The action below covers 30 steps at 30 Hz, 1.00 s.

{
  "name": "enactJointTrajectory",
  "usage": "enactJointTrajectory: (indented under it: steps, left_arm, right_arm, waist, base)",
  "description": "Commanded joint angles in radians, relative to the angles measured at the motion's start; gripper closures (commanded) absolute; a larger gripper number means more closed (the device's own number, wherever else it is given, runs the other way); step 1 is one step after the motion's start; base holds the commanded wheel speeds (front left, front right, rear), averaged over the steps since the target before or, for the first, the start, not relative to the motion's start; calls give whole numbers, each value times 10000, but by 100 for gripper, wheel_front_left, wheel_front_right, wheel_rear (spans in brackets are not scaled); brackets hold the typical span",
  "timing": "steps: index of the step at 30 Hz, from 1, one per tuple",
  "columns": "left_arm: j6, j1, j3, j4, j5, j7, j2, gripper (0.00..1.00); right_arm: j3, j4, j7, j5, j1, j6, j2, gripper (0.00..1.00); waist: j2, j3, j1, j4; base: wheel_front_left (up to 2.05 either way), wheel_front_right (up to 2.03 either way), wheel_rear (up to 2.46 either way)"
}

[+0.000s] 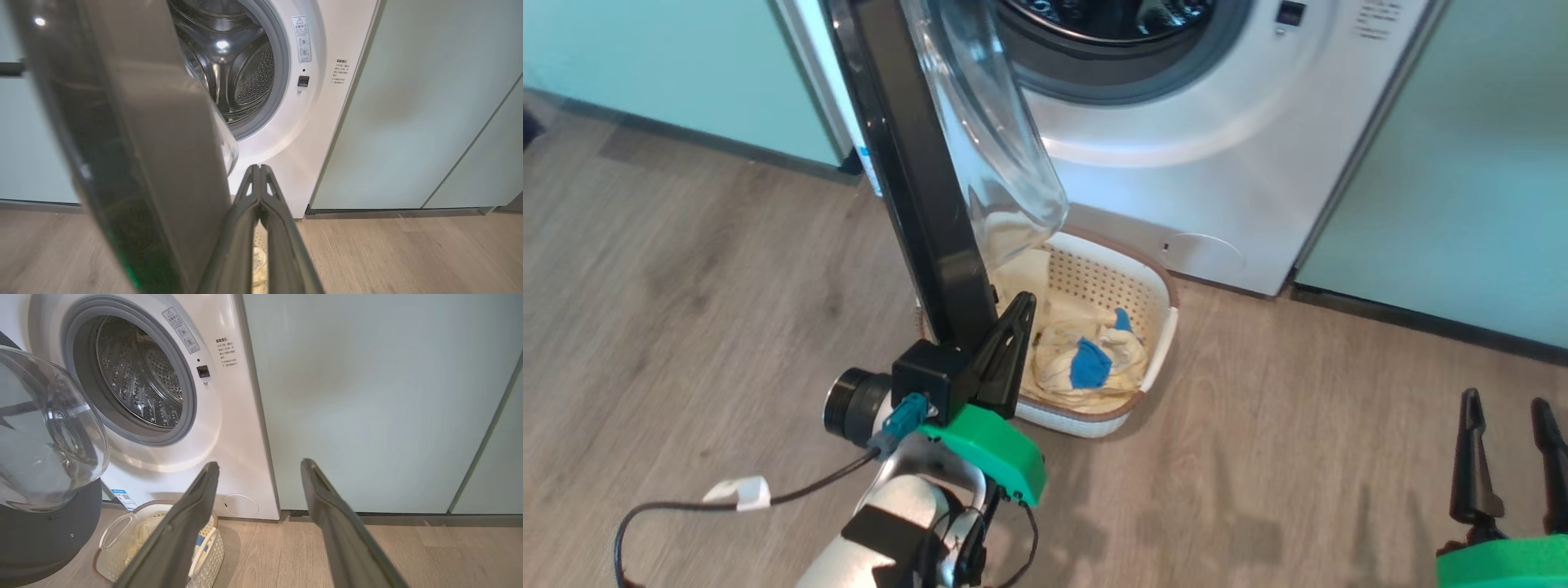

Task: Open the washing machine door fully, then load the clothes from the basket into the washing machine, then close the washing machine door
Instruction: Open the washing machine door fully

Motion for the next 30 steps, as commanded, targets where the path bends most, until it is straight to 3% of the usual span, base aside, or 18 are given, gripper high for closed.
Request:
enactJointTrajectory:
  steps: [1,19,30]
  left_arm:
    - [139,-156,474,-413,-9,-34,238,100]
    - [567,431,738,-853,-138,-22,494,100]
    - [995,714,1192,-791,-260,-85,674,100]
  right_arm:
    - [187,-277,-65,-81,-276,-29,-116,0]
    - [132,-234,-65,-117,-205,-29,-116,0]
    - [127,-192,-65,-136,-211,-29,-116,0]
  waist:
    - [0,-34,0,271]
    - [0,-14,0,1562]
    - [0,-40,0,1934]
  base:
    - [0,0,0]
    - [0,0,0]
    - [0,0,0]
